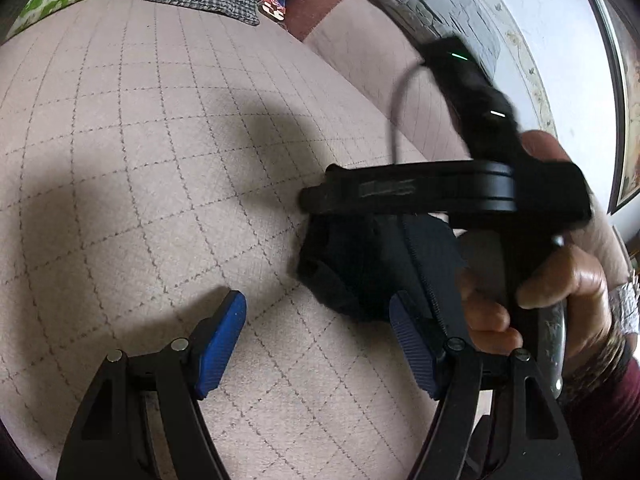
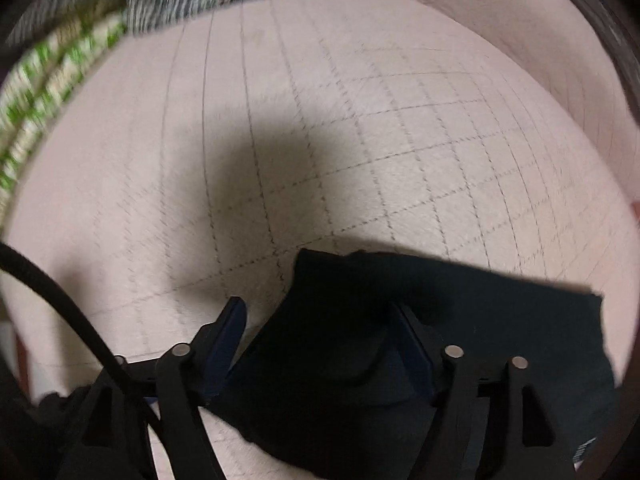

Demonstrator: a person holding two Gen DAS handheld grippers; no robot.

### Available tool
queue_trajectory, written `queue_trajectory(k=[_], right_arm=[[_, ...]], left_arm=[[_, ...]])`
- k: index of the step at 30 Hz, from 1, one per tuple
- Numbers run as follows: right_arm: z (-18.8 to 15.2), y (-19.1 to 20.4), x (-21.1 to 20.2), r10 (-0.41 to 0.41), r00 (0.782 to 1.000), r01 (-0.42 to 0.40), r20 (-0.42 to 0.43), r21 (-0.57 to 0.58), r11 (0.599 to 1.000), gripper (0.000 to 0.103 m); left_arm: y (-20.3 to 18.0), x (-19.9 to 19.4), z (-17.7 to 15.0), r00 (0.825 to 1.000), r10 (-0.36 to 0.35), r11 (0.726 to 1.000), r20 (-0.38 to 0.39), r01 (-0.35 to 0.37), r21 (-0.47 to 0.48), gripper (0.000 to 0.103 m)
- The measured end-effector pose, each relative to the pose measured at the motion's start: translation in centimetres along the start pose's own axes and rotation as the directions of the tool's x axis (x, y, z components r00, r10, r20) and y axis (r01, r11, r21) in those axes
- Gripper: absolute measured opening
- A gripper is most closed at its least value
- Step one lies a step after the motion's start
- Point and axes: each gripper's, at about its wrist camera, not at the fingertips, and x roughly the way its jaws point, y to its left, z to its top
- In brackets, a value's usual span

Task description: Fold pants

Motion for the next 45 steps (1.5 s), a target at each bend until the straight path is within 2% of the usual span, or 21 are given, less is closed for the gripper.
queue_trajectory(k=[3, 4, 5, 6, 7, 8, 10, 11, 17, 20, 21, 22, 23, 26, 28, 32, 37, 39, 41, 43, 45], right_arm=[[0.1, 1.1, 0.8, -0.066, 0.997, 0.065, -0.025, -0.059, 0.996, 0.081], [0.2, 1.3, 0.7, -0.065, 0.998, 0.064, -0.025, -0.068, 0.996, 0.073], [0.2, 1.4, 0.6, -0.078, 0.997, 0.076, -0.023, -0.078, 0.994, 0.057], [0.2, 1.5, 0.5, -0.103, 0.994, 0.101, -0.021, -0.085, 0.991, 0.048], [0.2, 1.4, 0.4, -0.125, 0.992, 0.122, -0.019, -0.093, 0.988, 0.030], [0.1, 1.0, 0.2, -0.136, 0.991, 0.134, -0.017, -0.096, 0.986, 0.023], [-0.6, -0.5, -0.5, -0.100, 0.995, 0.100, -0.003, -0.075, 0.992, 0.019], [-1.0, -1.2, -0.9, -0.081, 0.997, 0.082, 0.014, -0.062, 0.995, 0.018], [-2.3, -3.6, -2.8, 0.015, 0.997, -0.014, 0.075, -0.008, 1.000, 0.018], [-2.8, -4.8, -4.0, 0.060, 0.993, -0.061, 0.103, 0.012, 0.998, 0.018], [-3.1, -5.1, -4.4, 0.075, 0.990, -0.078, 0.116, 0.020, 0.997, 0.018], [-3.4, -5.7, -5.0, 0.090, 0.987, -0.095, 0.130, 0.028, 0.995, 0.018], [-3.7, -5.9, -5.5, 0.104, 0.984, -0.110, 0.148, 0.035, 0.993, 0.018], [-5.6, -7.9, -7.2, 0.138, 0.971, -0.153, 0.198, 0.065, 0.986, 0.018], [-6.8, -9.6, -8.0, 0.152, 0.962, -0.177, 0.225, 0.092, 0.980, 0.018], [-8.9, -13.8, -9.1, 0.139, 0.956, -0.188, 0.260, 0.172, 0.967, 0.018], [-12.4, -20.1, -7.3, 0.108, 0.963, -0.181, 0.248, 0.293, 0.939, 0.019], [-14.0, -22.5, -5.9, 0.075, 0.972, -0.149, 0.224, 0.339, 0.929, 0.022], [-15.7, -24.6, -5.0, 0.038, 0.976, -0.121, 0.216, 0.384, 0.915, 0.034], [-17.2, -26.1, -5.2, 0.008, 0.972, -0.106, 0.235, 0.411, 0.906, 0.039], [-18.6, -27.3, -6.4, -0.011, 0.961, -0.114, 0.275, 0.434, 0.894, 0.039]], left_arm=[[-0.4, 0.2, -0.1, 1.000, 0.011, 1.000, -0.007, -0.011, 0.013, 0.073], [-0.3, 0.1, -0.1, 1.000, 0.009, 1.000, -0.006, -0.009, 0.015, 0.073], [-0.3, 0.1, -0.1, 1.000, 0.009, 1.000, -0.005, -0.008, 0.016, 0.073], [-0.4, 0.2, -0.1, 1.000, 0.010, 1.000, -0.004, -0.009, 0.016, 0.073], [-0.5, 0.3, 0.0, 1.000, 0.012, 1.000, -0.002, -0.012, 0.018, 0.073], [-0.7, 0.3, 0.0, 1.000, 0.015, 1.000, 0.000, -0.015, 0.024, 0.073], [-1.0, 0.3, 0.0, 1.000, 0.017, 0.999, 0.002, -0.017, 0.042, 0.063], [-1.3, 0.4, -0.1, 1.000, 0.011, 0.999, -0.001, -0.011, 0.050, 0.063], [-3.9, 1.0, -0.6, 1.000, -0.022, 0.991, 0.016, 0.020, 0.134, 0.063], [-4.9, 2.0, -0.4, 1.000, 0.004, 0.983, 0.004, -0.004, 0.185, 0.063], [-5.4, 2.3, -0.4, 1.000, 0.015, 0.978, -0.002, -0.014, 0.209, 0.057], [-6.0, 2.6, -0.5, 1.000, 0.017, 0.972, -0.009, -0.014, 0.236, 0.043], [-6.8, 3.0, -0.6, 1.000, 0.018, 0.967, -0.020, -0.012, 0.254, 0.038], [-8.2, 3.6, -0.7, 0.999, 0.004, 0.967, -0.034, 0.004, 0.256, 0.035], [-9.2, 3.8, -0.5, 0.998, -0.039, 0.973, -0.041, 0.047, 0.227, 0.035], [-11.7, 4.0, -0.9, 0.995, -0.092, 0.968, -0.039, 0.098, 0.231, 0.035], [-14.0, 4.8, -2.7, 0.995, -0.075, 0.959, -0.073, 0.092, 0.269, 0.035], [-14.4, 5.9, -2.7, 0.993, -0.062, 0.959, -0.096, 0.086, 0.271, 0.035], [-14.7, 6.5, -3.2, 0.992, -0.043, 0.959, -0.121, 0.075, 0.274, 0.036], [-15.0, 6.9, -3.4, 0.991, -0.026, 0.959, -0.130, 0.061, 0.277, 0.039], [-15.1, 7.2, -3.2, 0.991, -0.015, 0.960, -0.134, 0.052, 0.275, 0.041]])
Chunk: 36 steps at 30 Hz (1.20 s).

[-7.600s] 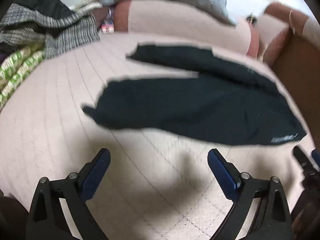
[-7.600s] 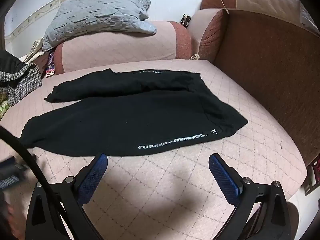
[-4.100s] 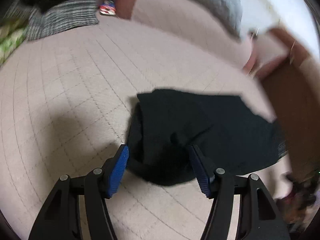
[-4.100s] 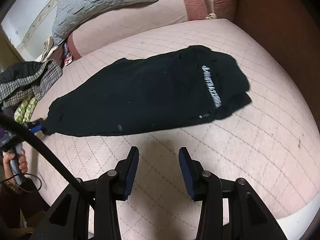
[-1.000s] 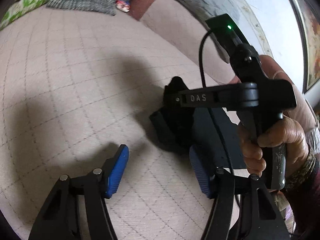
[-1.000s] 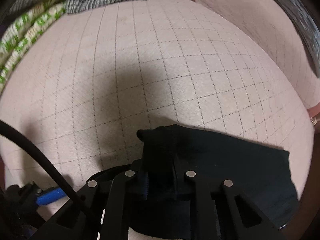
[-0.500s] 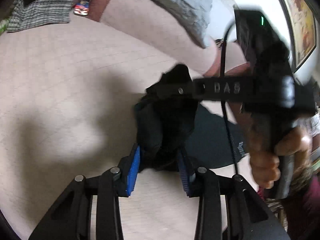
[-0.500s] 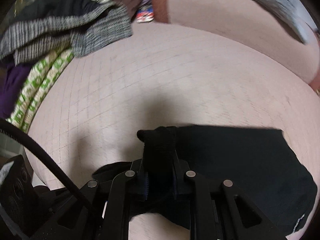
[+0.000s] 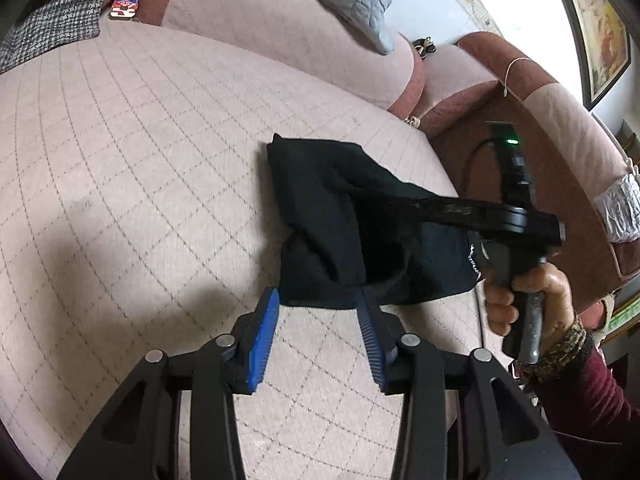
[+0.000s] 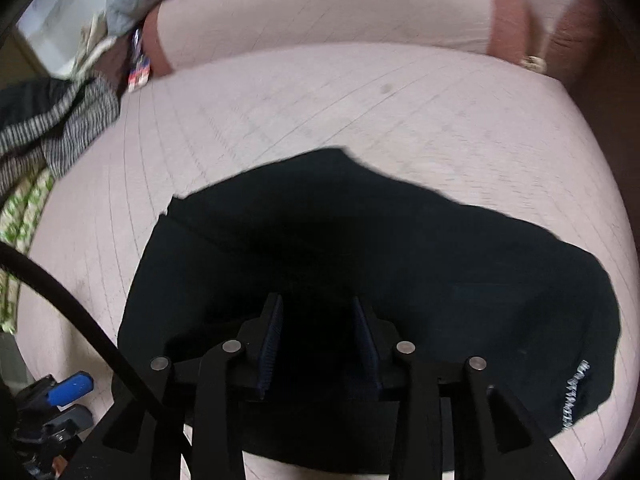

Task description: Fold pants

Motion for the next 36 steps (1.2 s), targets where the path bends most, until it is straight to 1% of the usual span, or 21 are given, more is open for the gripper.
queue_trajectory(k=[2, 3, 4, 6, 8, 11, 13, 16, 17, 18, 19, 20, 22, 23, 27, 29, 30, 31, 32, 34, 36], right_arm=[[-0.2, -0.9, -1.9, -0.038, 0.997, 0.038, 0.066, 0.011, 0.999, 0.039], [-0.3, -1.2, -2.9, -0.039, 0.995, 0.038, 0.095, 0.014, 0.999, 0.039], [-0.4, -1.4, -3.9, -0.012, 0.993, 0.010, 0.118, 0.025, 1.000, 0.039], [-0.5, -1.5, -5.6, 0.121, 0.981, -0.131, 0.153, 0.056, 0.990, 0.039], [-0.4, -0.4, -6.4, 0.250, 0.955, -0.260, 0.157, 0.048, 0.964, 0.039], [-0.6, 1.7, -5.0, 0.390, 0.916, -0.395, 0.099, 0.047, 0.917, 0.039], [-1.1, 2.4, -3.1, 0.426, 0.903, -0.429, 0.050, 0.067, 0.901, 0.039], [-2.6, 1.3, 0.4, 0.362, 0.932, -0.357, -0.020, 0.130, 0.925, 0.038], [-3.6, 0.2, 1.4, 0.323, 0.946, -0.313, -0.038, 0.161, 0.936, 0.027], [-4.3, -0.7, 1.7, 0.303, 0.952, -0.294, -0.033, 0.173, 0.940, 0.018], [-4.8, -1.6, 1.4, 0.300, 0.954, -0.293, -0.014, 0.177, 0.940, 0.020], [-5.0, -2.0, 1.0, 0.293, 0.956, -0.287, -0.007, 0.181, 0.941, 0.027], [-5.6, -2.7, -0.5, 0.195, 0.981, -0.196, 0.020, 0.168, 0.966, 0.032], [-5.6, -2.9, -1.5, 0.173, 0.984, -0.178, 0.048, 0.137, 0.974, 0.032], [-4.2, -2.6, -3.9, 0.184, 0.978, -0.192, 0.102, 0.071, 0.979, 0.032], [-2.6, -1.3, -4.3, 0.189, 0.975, -0.192, 0.119, 0.015, 0.981, 0.038], [-1.7, -0.3, -4.2, 0.199, 0.972, -0.197, 0.122, -0.023, 0.980, 0.041], [-0.8, 0.4, -3.8, 0.211, 0.970, -0.207, 0.117, -0.051, 0.977, 0.051], [0.3, 1.3, -3.0, 0.229, 0.968, -0.220, 0.099, -0.091, 0.971, 0.059], [1.9, 3.9, -1.2, 0.239, 0.969, -0.227, 0.055, -0.163, 0.960, 0.059], [3.1, 5.7, 0.4, 0.235, 0.972, -0.225, 0.022, -0.213, 0.951, 0.059]], left_arm=[[-0.2, 0.1, 0.2, 1.000, 0.009, 1.000, -0.003, -0.009, -0.003, 0.041], [-0.1, 0.1, 0.4, 1.000, 0.013, 1.000, -0.003, -0.013, -0.002, 0.041], [-0.3, 0.0, 0.1, 1.000, 0.018, 1.000, -0.003, -0.018, 0.000, 0.041], [-0.5, -0.3, -0.6, 1.000, 0.032, 0.999, 0.000, -0.032, 0.008, 0.042], [-0.9, 0.0, -0.9, 0.999, 0.042, 0.999, -0.004, -0.042, 0.008, 0.042], [-1.3, 0.2, -1.3, 0.998, 0.054, 0.999, -0.021, -0.053, 0.011, 0.042], [-1.4, -0.1, -1.4, 0.998, 0.060, 0.998, -0.018, -0.060, 0.018, 0.042], [-1.4, -0.9, -1.3, 0.998, 0.059, 0.998, -0.004, -0.059, 0.020, 0.042], [-1.5, -1.2, -1.2, 0.998, 0.058, 0.998, 0.001, -0.058, 0.020, 0.042], [-1.5, -1.3, -1.1, 0.998, 0.058, 0.998, 0.005, -0.058, 0.022, 0.043], [-1.5, -1.3, -0.9, 0.998, 0.059, 0.998, 0.008, -0.060, 0.029, 0.045], [-1.6, -1.2, -0.6, 0.998, 0.066, 0.997, 0.009, -0.066, 0.040, 0.047], [-1.8, -0.5, -0.1, 0.997, 0.083, 0.995, 0.003, -0.083, 0.055, 0.050], [-1.8, 0.0, 0.2, 0.996, 0.085, 0.995, 0.000, -0.085, 0.058, 0.050], [-2.0, 2.8, 1.6, 0.993, 0.116, 0.990, -0.006, -0.115, 0.077, 0.050], [-1.8, 4.8, 1.8, 0.992, 0.122, 0.990, -0.043, -0.119, 0.074, 0.048], [-1.8, 5.4, 1.6, 0.991, 0.116, 0.991, -0.061, -0.112, 0.070, 0.042], [-1.8, 5.8, 1.3, 0.991, 0.111, 0.992, -0.076, -0.105, 0.070, 0.029], [-2.0, 6.2, 0.7, 0.990, 0.111, 0.991, -0.092, -0.103, 0.080, 0.026], [-2.3, 6.1, -0.2, 0.989, 0.126, 0.988, -0.076, -0.118, 0.099, 0.025], [-2.1, 5.7, -0.6, 0.992, 0.115, 0.990, -0.059, -0.110, 0.084, 0.025]])
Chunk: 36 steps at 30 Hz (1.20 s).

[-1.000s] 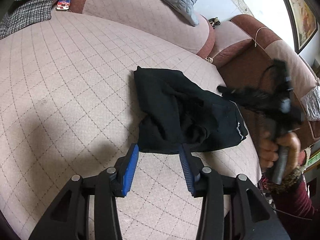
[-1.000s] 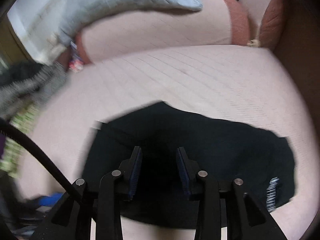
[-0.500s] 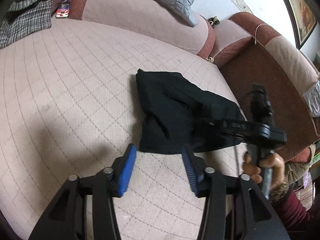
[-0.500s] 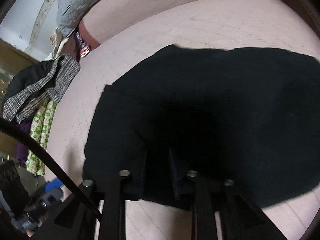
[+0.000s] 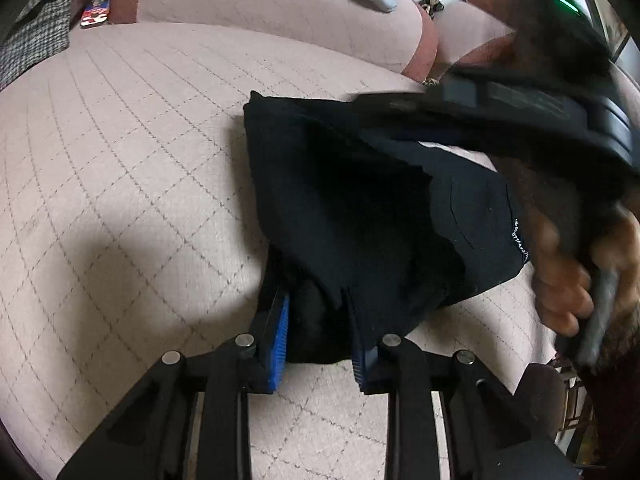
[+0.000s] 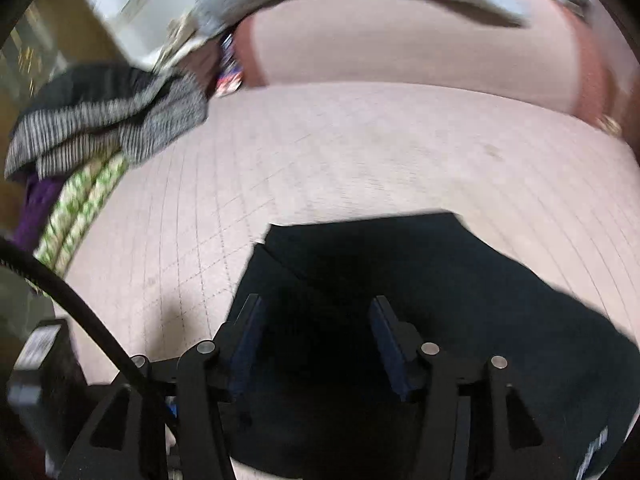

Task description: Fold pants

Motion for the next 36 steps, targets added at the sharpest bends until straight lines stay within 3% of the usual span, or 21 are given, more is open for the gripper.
queue_trajectory(k=[4, 6, 7, 10, 13, 16, 17, 20, 21, 23, 27, 28, 29, 31, 36], right_arm=[[1.9, 2.2, 4.4, -0.020, 0.998, 0.015, -0.064, -0.086, 0.996, 0.058], [2.1, 3.6, 6.3, -0.049, 0.992, 0.029, -0.119, -0.166, 0.986, 0.012], [2.0, 3.8, 7.1, -0.065, 0.987, 0.038, -0.146, -0.181, 0.983, 0.006], [2.8, 4.0, 8.2, -0.104, 0.985, 0.077, -0.137, -0.185, 0.980, 0.006], [4.3, 2.9, 8.9, -0.120, 0.988, 0.110, -0.101, -0.105, 0.988, 0.000], [5.2, 1.3, 9.3, -0.218, 0.974, 0.215, -0.065, -0.052, 0.975, 0.001], [5.4, 0.5, 8.8, -0.217, 0.975, 0.216, -0.049, -0.026, 0.976, 0.001], [5.1, -1.7, 6.1, -0.155, 0.988, 0.155, -0.008, 0.062, 0.986, 0.006], [4.6, -2.5, 4.8, -0.145, 0.989, 0.144, 0.010, 0.084, 0.986, 0.013], [3.1, -3.9, 2.0, -0.156, 0.987, 0.150, 0.047, 0.106, 0.983, 0.022], [-0.6, -5.7, -1.8, -0.154, 0.985, 0.139, 0.073, 0.176, 0.974, 0.025], [-1.9, -6.4, -2.4, -0.131, 0.989, 0.114, 0.070, 0.212, 0.971, 0.033], [-2.8, -7.0, -2.8, -0.107, 0.992, 0.088, 0.070, 0.236, 0.968, 0.043], [-4.6, -7.6, -2.9, -0.066, 0.995, 0.044, 0.069, 0.281, 0.959, 0.048], [-7.6, -6.8, -0.2, 0.002, 0.999, -0.015, 0.038, 0.352, 0.936, 0.047]], left_arm=[[0.8, -0.4, -0.2, 0.999, -0.035, 0.998, 0.009, 0.036, -0.059, 0.025], [1.2, -0.5, -0.3, 0.999, -0.045, 0.996, 0.013, 0.046, -0.071, 0.025], [1.2, -0.5, -0.4, 0.999, -0.047, 0.996, 0.017, 0.048, -0.071, 0.025], [1.6, -0.6, -0.5, 0.998, -0.049, 0.996, 0.026, 0.051, -0.074, 0.025], [1.9, -0.7, -0.9, 0.998, -0.055, 0.995, 0.030, 0.057, -0.082, 0.025], [1.6, -1.3, -1.4, 0.999, -0.036, 0.998, 0.029, 0.037, -0.057, 0.025], [1.6, -1.4, -1.3, 0.999, -0.030, 0.998, 0.027, 0.032, -0.053, 0.025], [2.1, -2.4, -2.0, 0.999, -0.046, 0.996, 0.010, 0.046, -0.071, 0.027], [2.4, -2.7, -2.2, 0.998, -0.058, 0.995, 0.003, 0.058, -0.084, 0.029], [2.8, -3.4, -2.7, 0.998, -0.063, 0.993, -0.001, 0.062, -0.104, 0.032], [4.1, -4.7, -3.5, 0.999, -0.040, 0.989, 0.016, 0.042, -0.143, 0.037], [4.3, -5.0, -3.8, 0.999, -0.037, 0.987, 0.022, 0.040, -0.157, 0.038], [4.6, -5.2, -3.8, 0.999, -0.034, 0.986, 0.025, 0.038, -0.163, 0.038], [4.3, -5.6, -3.8, 0.999, -0.016, 0.987, 0.029, 0.020, -0.162, 0.039], [1.8, -6.5, -4.3, 0.999, 0.023, 0.993, 0.040, -0.018, -0.120, 0.043]])
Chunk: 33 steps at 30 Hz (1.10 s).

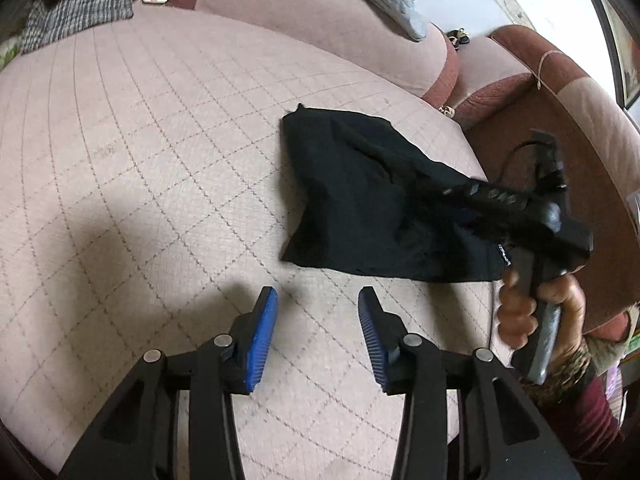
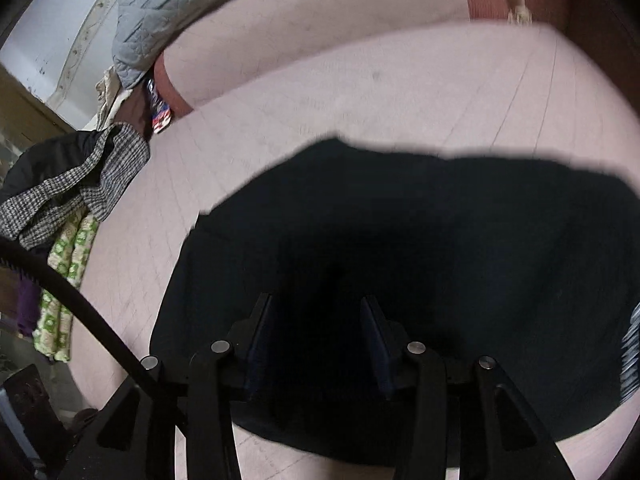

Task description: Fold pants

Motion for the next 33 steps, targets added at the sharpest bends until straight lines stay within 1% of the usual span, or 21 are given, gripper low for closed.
queue_trajectory(k=[2, 3, 6, 7, 9, 11, 13, 15, 16, 18, 19, 20, 22, 23, 24, 25, 26, 27, 29, 30, 33], right_arm=[[-1.1, 0.7, 0.5, 0.019, 1.000, -0.020, -0.009, -0.026, 0.999, 0.016], [-1.4, 0.9, 0.4, 0.001, 1.000, -0.002, -0.005, -0.038, 0.999, 0.010], [-1.5, 0.6, 0.1, -0.029, 1.000, 0.029, 0.012, -0.022, 0.999, 0.008], [-1.5, 0.4, 0.0, -0.050, 0.999, 0.051, 0.018, -0.013, 0.999, 0.002], [-1.6, -0.1, -0.1, -0.147, 0.988, 0.148, 0.037, -0.022, 0.989, 0.002], [-2.0, -0.6, 0.0, -0.136, 0.990, 0.137, 0.044, -0.018, 0.990, 0.002], [-2.4, -0.3, -0.9, -0.149, 0.986, 0.151, 0.074, -0.029, 0.988, 0.003], [-2.9, 0.3, -2.5, -0.161, 0.978, 0.170, 0.135, -0.060, 0.984, 0.003], [-3.1, 0.7, -3.3, -0.154, 0.976, 0.166, 0.156, -0.071, 0.984, 0.003], [-3.6, 1.1, -4.6, -0.117, 0.974, 0.134, 0.191, -0.075, 0.988, 0.003], [-3.9, 1.1, -5.1, -0.086, 0.975, 0.103, 0.206, -0.075, 0.992, 0.004], [-4.4, 1.2, -5.4, -0.026, 0.977, 0.043, 0.211, -0.077, 0.996, 0.004], [-4.9, 1.7, -5.1, 0.077, 0.979, -0.062, 0.187, -0.085, 0.994, 0.004], [-4.8, 2.1, -4.6, 0.110, 0.979, -0.095, 0.172, -0.089, 0.991, 0.004], [-4.9, 2.1, -4.0, 0.125, 0.980, -0.112, 0.154, -0.086, 0.990, 0.004], [-5.1, 1.9, -3.3, 0.114, 0.984, -0.104, 0.134, -0.076, 0.992, 0.004], [-5.2, 1.5, -1.8, 0.058, 0.994, -0.053, 0.095, -0.057, 0.997, 0.003], [-5.3, 1.1, -0.9, 0.037, 0.997, -0.034, 0.075, -0.044, 0.998, 0.002], [-5.5, 0.6, -1.4, 0.071, 0.992, -0.070, 0.102, -0.019, 0.997, 0.001], [-5.6, 0.6, -1.8, 0.069, 0.992, -0.067, 0.107, -0.017, 0.998, 0.002], [-6.1, 0.4, -4.4, 0.017, 0.983, -0.013, 0.183, -0.025, 1.000, 0.006]], left_arm=[[-0.7, -0.1, 0.1, 1.000, 0.021, 1.000, 0.013, -0.021, 0.021, 0.045], [-0.9, 0.0, 0.2, 0.999, 0.031, 0.999, 0.018, -0.031, 0.028, 0.045], [-1.3, -0.4, 0.3, 0.999, 0.047, 0.998, 0.024, -0.047, 0.032, 0.046], [-1.3, -0.4, 0.3, 0.999, 0.048, 0.998, 0.024, -0.049, 0.028, 0.046], [-1.6, -0.5, 0.2, 0.998, 0.056, 0.998, 0.026, -0.057, 0.028, 0.046], [-1.9, -0.5, 0.0, 0.997, 0.069, 0.997, 0.030, -0.071, 0.040, 0.046], [-2.2, -0.7, 0.0, 0.996, 0.082, 0.995, 0.036, -0.084, 0.051, 0.046], [-2.3, -0.7, 0.0, 0.995, 0.093, 0.994, 0.041, -0.095, 0.053, 0.048], [-2.3, -0.7, 0.1, 0.994, 0.096, 0.994, 0.042, -0.098, 0.048, 0.050], [-2.1, -0.6, 0.1, 0.995, 0.096, 0.994, 0.041, -0.098, 0.038, 0.051], [-2.0, -0.6, 0.1, 0.994, 0.098, 0.995, 0.040, -0.099, 0.031, 0.051], [-1.9, -0.5, 0.1, 0.994, 0.099, 0.995, 0.039, -0.100, 0.030, 0.051], [-1.9, -0.5, 0.1, 0.994, 0.103, 0.994, 0.039, -0.104, 0.029, 0.051], [-1.9, -0.5, 0.1, 0.993, 0.107, 0.994, 0.039, -0.108, 0.031, 0.051], [-1.9, -0.6, 0.1, 0.993, 0.110, 0.993, 0.037, -0.111, 0.032, 0.051], [-1.9, -0.6, 0.0, 0.993, 0.113, 0.993, 0.037, -0.114, 0.034, 0.051], [-2.0, -0.7, 0.0, 0.992, 0.118, 0.992, 0.037, -0.119, 0.036, 0.051], [-2.1, -0.7, 0.0, 0.992, 0.122, 0.992, 0.038, -0.124, 0.038, 0.051], [-2.3, -0.9, 0.0, 0.990, 0.136, 0.989, 0.042, -0.138, 0.047, 0.052], [-2.4, -1.0, 0.1, 0.989, 0.142, 0.988, 0.047, -0.145, 0.053, 0.053], [-3.0, -1.2, 0.5, 0.985, 0.161, 0.983, 0.063, -0.166, 0.081, 0.057]])
